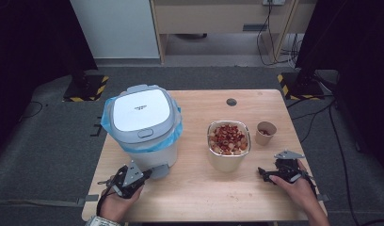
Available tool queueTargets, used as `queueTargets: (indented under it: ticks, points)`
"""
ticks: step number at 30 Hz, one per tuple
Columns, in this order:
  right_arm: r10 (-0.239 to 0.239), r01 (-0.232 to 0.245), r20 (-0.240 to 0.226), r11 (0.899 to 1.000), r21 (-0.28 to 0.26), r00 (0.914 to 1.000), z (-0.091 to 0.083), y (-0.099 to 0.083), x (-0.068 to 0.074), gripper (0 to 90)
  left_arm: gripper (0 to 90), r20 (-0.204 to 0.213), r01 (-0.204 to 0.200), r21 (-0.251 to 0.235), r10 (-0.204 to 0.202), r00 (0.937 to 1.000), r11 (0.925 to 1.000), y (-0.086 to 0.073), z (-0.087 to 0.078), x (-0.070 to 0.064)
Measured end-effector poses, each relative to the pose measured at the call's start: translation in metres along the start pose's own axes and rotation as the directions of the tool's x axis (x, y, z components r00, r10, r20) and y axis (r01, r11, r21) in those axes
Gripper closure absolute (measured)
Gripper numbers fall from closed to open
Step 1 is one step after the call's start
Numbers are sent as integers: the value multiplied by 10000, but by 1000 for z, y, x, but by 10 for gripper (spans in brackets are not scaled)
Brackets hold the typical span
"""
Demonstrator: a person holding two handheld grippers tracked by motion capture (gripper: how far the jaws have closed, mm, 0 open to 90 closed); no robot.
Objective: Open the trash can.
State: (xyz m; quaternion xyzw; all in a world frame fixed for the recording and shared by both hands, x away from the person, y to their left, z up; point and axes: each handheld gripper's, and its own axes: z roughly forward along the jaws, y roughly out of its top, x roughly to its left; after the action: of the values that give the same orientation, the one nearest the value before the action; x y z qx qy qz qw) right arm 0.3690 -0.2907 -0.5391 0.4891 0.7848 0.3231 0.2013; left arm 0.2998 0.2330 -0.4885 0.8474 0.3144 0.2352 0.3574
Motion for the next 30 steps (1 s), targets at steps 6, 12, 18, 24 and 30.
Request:
queueTargets:
  ticks: [6, 12, 18, 24, 30]
  points:
    - [-2, 2, -19, 10000, 4, 10000, 0, 0, 0, 9, 898, 144, -641, 363, 636, 9979, 9973, 9, 15, -9]
    - [-37, 37, -70, 10000, 12, 10000, 0, 0, 1, 8, 898, 98, -713, 503, 709, 9974, 9962, 12, 23, -10]
    - [-46, 46, -67, 10000, 0, 10000, 0, 0, 1, 9, 897, -80, -759, 628, 766, 9970, 9951, 12, 27, -10]
    - [-95, 95, -106, 10000, -2, 9999, -1, -1, 2, 9, 897, -187, -867, 677, 882, 9959, 9939, 14, 32, -12]
    - [-91, 91, -121, 10000, 2, 9999, -1, -1, 2, 9, 898, -226, -850, 738, 869, 9960, 9936, 14, 32, -12]
